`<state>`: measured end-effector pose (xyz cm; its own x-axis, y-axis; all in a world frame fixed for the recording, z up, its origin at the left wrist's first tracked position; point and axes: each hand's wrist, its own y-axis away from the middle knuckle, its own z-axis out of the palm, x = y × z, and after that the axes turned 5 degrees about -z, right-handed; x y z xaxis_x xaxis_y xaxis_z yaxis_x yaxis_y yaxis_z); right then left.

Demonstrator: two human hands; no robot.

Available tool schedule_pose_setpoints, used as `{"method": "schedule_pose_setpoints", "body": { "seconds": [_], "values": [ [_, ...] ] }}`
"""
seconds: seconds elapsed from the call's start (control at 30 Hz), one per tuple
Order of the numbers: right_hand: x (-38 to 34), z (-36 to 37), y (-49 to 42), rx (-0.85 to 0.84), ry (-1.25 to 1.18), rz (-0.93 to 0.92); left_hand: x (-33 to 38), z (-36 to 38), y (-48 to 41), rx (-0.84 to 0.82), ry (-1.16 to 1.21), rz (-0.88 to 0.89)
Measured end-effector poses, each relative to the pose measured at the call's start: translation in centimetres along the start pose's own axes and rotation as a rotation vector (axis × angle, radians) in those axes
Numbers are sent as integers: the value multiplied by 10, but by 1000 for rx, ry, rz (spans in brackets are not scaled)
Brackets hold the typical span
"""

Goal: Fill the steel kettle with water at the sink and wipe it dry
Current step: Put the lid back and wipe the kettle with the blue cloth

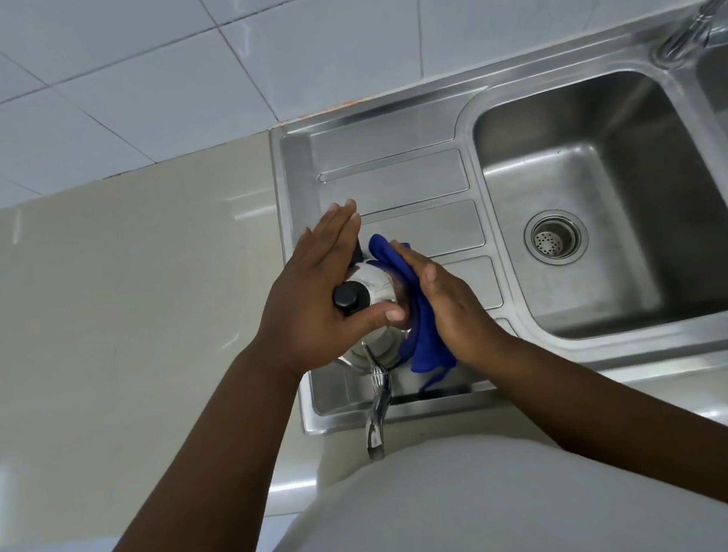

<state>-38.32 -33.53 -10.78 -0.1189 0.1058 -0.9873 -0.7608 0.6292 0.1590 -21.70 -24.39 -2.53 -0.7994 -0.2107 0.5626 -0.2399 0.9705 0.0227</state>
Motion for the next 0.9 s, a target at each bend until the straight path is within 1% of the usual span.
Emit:
{"method": "schedule_pose_setpoints", "body": {
  "seconds": [0.07,0.13,0.27,0.37,0.47,0.53,0.63,0.67,0.73,0.8,0.9],
  "values": [
    [4,5,9,25,71,4,0,1,0,4,4,0],
    [1,10,20,61,152,-41,-1,2,0,9,8,9],
    [-10,5,28,69,263,-237,-1,2,-1,9,19,20],
    [0,-2,15,52,379,-341,-1,2,0,10,42,14],
    [15,2,2,131,444,-336,-2,2,0,9,61,15],
    [13,8,-4,143,381,-274,-2,2,0,11,74,10],
    [-1,14,-9,132,57,-120,-2,2,-1,17,64,13],
    [-6,15,-9,150,0,-82,-2,2,-1,20,65,17],
    [-18,20,-8,195,-30,-66,-2,3,-1,26,73,16],
    [-28,29,-4,240,-4,-104,-2,3,-1,33,79,6],
    [-34,38,0,256,70,-178,-2,4,-1,34,87,15]
  ]
}}
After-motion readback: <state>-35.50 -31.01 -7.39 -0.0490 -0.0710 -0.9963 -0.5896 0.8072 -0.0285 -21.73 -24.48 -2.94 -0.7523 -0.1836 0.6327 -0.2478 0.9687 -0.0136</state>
